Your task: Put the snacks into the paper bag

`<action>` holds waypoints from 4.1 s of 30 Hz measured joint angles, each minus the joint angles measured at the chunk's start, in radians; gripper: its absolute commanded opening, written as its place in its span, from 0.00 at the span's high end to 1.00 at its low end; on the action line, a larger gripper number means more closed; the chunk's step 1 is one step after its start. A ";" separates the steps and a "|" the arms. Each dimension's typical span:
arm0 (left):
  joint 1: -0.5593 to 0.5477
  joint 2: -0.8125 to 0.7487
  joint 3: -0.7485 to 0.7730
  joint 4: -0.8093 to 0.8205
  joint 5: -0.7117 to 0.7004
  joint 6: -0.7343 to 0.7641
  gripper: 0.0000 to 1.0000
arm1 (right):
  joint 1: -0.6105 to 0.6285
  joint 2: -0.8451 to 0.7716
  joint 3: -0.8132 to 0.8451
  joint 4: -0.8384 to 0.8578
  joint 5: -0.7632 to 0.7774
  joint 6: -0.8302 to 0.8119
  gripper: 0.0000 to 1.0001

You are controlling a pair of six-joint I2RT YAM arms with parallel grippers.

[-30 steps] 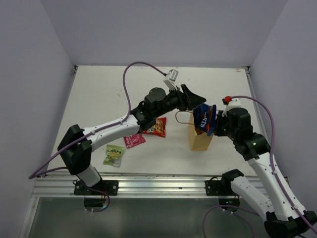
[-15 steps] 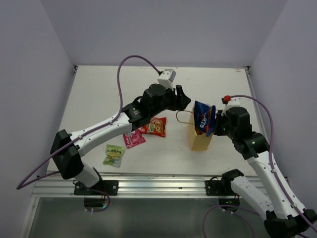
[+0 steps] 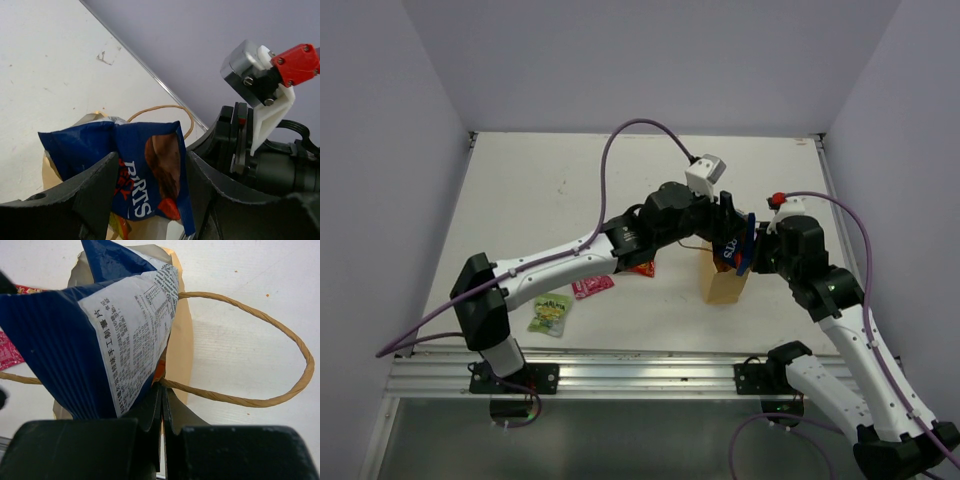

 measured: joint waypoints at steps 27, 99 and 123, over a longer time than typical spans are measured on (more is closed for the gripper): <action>-0.021 0.160 0.141 -0.301 -0.082 0.000 0.49 | 0.000 0.000 0.000 0.000 0.000 0.000 1.00; 0.093 -0.277 0.047 -0.077 -0.105 0.021 1.00 | 0.000 -0.007 -0.013 0.020 -0.034 -0.011 1.00; -0.010 0.245 0.359 -0.308 -0.031 0.045 1.00 | -0.006 -0.010 -0.016 0.006 -0.011 -0.012 1.00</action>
